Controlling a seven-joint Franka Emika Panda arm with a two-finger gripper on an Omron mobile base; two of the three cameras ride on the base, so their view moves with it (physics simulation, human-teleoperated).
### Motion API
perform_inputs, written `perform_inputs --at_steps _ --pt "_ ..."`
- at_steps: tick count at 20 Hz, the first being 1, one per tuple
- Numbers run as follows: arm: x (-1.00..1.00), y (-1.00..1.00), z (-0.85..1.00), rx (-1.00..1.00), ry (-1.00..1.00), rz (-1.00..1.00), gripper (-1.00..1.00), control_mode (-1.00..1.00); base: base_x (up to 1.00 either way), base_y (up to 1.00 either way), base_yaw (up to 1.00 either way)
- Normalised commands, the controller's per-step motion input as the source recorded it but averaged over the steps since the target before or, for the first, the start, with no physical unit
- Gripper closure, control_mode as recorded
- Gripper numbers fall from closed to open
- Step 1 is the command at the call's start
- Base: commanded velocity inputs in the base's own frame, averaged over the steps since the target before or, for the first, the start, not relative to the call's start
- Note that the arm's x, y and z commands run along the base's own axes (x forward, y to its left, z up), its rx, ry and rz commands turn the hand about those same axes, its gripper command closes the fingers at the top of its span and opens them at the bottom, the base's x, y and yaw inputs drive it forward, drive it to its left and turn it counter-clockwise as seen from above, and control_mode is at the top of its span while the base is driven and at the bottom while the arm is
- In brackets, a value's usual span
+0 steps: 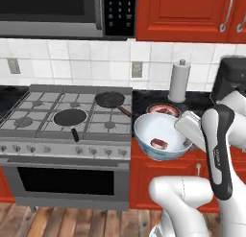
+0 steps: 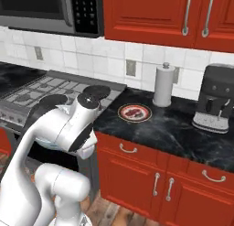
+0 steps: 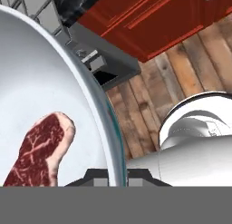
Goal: Place one of the steaks on the plate and the other in the bowl. Then place the bowl in the fridge.
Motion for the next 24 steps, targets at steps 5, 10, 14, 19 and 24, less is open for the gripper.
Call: perform_inputs --at_steps 5,10,14,19,24 --pt "0.00 0.00 0.00 0.00 0.00 0.00 1.00 1.00 -0.06 0.08 0.98" --pt "0.00 0.00 0.00 0.00 0.00 0.00 1.00 1.00 -0.12 0.07 0.97" --pt "0.00 0.00 0.00 0.00 0.00 0.00 1.00 1.00 -0.21 -0.09 0.82" --pt "0.00 0.00 0.00 0.00 0.00 0.00 1.00 1.00 -0.23 -0.45 0.77" --pt "0.00 0.00 0.00 0.00 0.00 0.00 1.00 1.00 -0.44 -0.47 0.63"
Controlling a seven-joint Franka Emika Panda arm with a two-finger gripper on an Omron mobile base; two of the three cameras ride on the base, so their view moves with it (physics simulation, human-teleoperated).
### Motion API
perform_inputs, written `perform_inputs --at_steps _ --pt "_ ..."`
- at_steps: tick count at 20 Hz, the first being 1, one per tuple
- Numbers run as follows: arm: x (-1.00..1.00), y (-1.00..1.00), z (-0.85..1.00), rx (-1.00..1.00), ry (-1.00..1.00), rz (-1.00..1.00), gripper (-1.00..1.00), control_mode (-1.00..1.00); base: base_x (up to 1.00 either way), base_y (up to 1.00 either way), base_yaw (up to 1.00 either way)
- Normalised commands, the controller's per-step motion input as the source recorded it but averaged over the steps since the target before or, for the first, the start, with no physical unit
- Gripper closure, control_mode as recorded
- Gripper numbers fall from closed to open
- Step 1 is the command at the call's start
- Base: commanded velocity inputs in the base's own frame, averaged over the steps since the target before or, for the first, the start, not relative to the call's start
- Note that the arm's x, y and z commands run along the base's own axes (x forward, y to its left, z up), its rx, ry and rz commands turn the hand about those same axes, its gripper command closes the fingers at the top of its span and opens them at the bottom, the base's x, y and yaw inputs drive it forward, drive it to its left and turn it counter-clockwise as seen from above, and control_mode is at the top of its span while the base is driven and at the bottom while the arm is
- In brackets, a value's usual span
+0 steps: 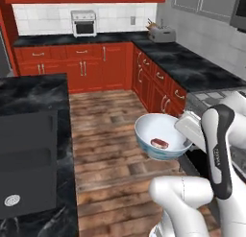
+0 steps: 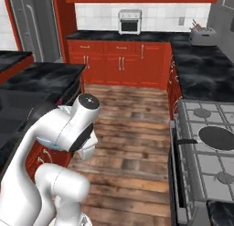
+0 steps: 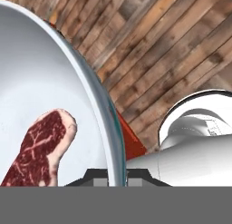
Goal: Place one of the steaks on the plate and the other in the bowl. Then place the bowl in the fridge.
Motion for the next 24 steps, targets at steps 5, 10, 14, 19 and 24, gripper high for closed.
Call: perform_inputs --at_steps 5,10,14,19,24 --pt "0.00 0.00 0.00 0.00 0.00 0.00 1.00 1.00 -0.52 0.00 0.30" --pt "0.00 0.00 0.00 0.00 0.00 0.00 1.00 1.00 -0.73 0.27 0.14" --pt "0.00 0.00 0.00 0.00 0.00 0.00 1.00 1.00 -0.07 0.79 0.01" --pt "0.00 0.00 0.00 0.00 0.00 0.00 1.00 1.00 0.00 1.00 -0.02" --pt "0.00 0.00 0.00 0.00 0.00 0.00 1.00 1.00 0.00 1.00 -0.01"
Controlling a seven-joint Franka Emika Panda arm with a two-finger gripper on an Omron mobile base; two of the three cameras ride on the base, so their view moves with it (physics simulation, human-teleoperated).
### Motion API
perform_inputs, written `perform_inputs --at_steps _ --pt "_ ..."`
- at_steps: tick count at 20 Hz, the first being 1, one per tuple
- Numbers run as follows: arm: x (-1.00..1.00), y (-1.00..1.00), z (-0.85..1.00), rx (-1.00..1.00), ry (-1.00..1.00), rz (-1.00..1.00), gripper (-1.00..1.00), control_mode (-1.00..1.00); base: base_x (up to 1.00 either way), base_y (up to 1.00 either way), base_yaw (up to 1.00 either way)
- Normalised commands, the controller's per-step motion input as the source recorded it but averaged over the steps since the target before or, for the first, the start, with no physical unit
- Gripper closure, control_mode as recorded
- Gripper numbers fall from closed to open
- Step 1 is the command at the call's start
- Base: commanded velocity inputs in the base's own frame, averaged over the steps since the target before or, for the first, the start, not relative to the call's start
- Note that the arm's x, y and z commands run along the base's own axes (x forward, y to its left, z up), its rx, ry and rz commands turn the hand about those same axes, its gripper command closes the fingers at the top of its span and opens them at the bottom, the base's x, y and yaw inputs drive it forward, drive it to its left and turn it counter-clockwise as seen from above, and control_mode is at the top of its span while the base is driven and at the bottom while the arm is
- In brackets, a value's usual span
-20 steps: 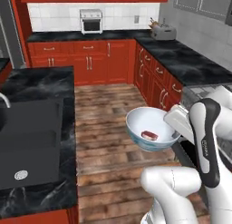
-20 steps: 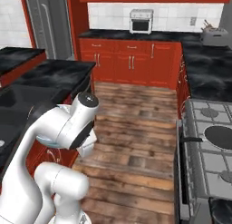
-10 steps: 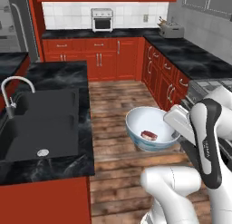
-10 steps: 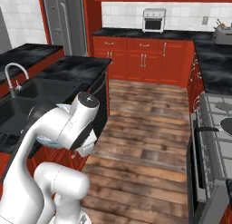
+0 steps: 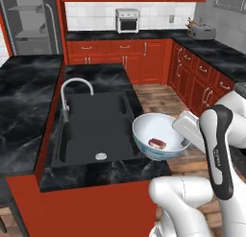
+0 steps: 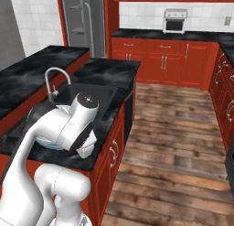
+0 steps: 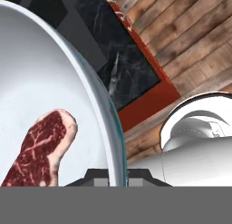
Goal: Place one of the steaks on the plate and the other in the bowl. Then place the bowl in the fridge.
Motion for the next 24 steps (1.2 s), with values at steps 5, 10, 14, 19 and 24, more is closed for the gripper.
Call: perform_inputs --at_steps 5,10,14,19,24 --pt "0.00 0.00 0.00 0.00 0.00 0.00 1.00 1.00 0.00 1.00 -0.04" --pt "0.00 0.00 0.00 0.00 0.00 0.00 1.00 1.00 0.00 1.00 -0.06" --pt "0.00 0.00 0.00 0.00 0.00 0.00 1.00 1.00 0.00 1.00 -0.07" --pt "0.00 0.00 0.00 0.00 0.00 0.00 1.00 1.00 0.00 1.00 -0.12" --pt "0.00 0.00 0.00 0.00 0.00 0.00 1.00 1.00 0.00 1.00 -0.12"
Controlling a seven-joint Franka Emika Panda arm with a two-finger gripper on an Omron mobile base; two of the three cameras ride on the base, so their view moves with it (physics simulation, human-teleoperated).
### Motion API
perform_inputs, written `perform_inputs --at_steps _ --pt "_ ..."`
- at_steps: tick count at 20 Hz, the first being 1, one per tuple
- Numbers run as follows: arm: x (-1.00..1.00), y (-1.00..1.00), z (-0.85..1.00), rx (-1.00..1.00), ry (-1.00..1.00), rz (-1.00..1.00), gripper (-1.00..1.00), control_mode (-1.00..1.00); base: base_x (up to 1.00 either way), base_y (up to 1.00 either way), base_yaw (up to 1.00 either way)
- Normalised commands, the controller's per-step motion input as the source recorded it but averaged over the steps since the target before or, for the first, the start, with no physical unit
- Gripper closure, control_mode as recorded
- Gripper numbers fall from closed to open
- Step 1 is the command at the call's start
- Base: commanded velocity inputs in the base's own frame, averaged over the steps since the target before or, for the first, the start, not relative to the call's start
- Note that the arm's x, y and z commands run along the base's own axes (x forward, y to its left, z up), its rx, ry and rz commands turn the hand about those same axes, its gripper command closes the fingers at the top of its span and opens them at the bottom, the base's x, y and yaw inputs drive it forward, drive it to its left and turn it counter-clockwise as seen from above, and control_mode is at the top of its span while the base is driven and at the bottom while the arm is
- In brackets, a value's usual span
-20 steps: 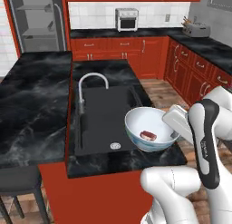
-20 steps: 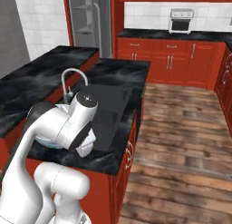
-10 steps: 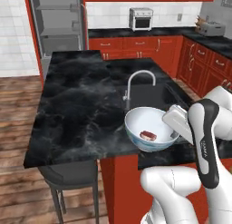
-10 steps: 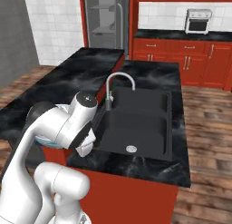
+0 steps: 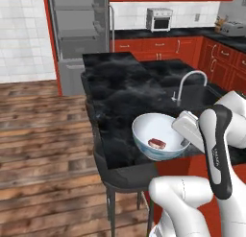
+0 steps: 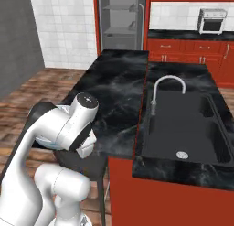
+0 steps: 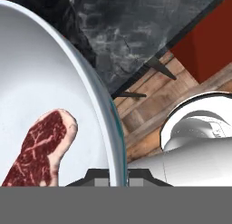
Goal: Place one of the steaks on the plate and the other in the bowl. Then place the bowl in the fridge.
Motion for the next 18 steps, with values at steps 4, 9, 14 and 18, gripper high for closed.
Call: perform_inputs --at_steps 4,9,14,18 --pt "0.00 0.00 0.00 0.00 0.00 0.00 1.00 1.00 0.03 1.00 -0.15" --pt "0.00 0.00 0.00 0.00 0.00 0.00 1.00 1.00 0.27 1.00 -0.25" --pt "0.00 0.00 0.00 0.00 0.00 0.00 1.00 1.00 0.40 1.00 -0.28" --pt "0.00 0.00 0.00 0.00 0.00 0.00 1.00 1.00 0.47 1.00 -0.28"
